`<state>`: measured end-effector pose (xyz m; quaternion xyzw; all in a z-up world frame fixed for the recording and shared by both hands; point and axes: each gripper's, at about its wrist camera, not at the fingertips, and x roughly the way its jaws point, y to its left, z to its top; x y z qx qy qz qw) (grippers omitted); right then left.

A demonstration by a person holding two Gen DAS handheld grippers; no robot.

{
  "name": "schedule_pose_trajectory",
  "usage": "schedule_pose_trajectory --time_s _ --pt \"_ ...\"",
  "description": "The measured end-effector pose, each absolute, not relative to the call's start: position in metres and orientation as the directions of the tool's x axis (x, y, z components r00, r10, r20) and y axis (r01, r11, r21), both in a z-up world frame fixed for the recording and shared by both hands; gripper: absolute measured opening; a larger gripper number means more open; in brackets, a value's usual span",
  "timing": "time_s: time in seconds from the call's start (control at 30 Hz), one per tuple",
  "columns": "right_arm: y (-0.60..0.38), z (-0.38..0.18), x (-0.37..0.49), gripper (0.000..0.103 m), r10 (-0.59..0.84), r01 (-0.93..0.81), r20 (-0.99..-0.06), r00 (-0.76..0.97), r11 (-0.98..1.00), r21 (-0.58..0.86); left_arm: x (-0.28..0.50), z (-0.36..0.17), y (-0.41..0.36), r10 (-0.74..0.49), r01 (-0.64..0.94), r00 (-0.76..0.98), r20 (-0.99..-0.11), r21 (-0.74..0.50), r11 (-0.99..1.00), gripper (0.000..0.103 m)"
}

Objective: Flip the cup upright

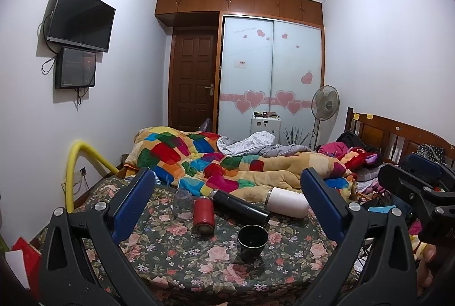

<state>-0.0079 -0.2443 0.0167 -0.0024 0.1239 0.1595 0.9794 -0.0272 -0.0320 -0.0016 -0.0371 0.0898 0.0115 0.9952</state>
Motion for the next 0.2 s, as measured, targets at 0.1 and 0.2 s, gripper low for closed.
schedule_pose_trajectory --time_s 0.1,0.2 --pt "-0.2424 0.0164 -0.0057 0.103 0.308 -0.310 -0.251 0.918 0.950 0.031 -0.0266 -0.0041 -0.0278 0.018 -0.031 0.984 -0.177 -0.075 0.997 0.103" --pt "-0.2383 0.0150 -0.0028 0.103 0.306 -0.311 -0.264 0.914 0.950 0.026 -0.0249 -0.0069 -0.0209 0.018 -0.035 0.983 -0.184 -0.090 0.995 0.103"
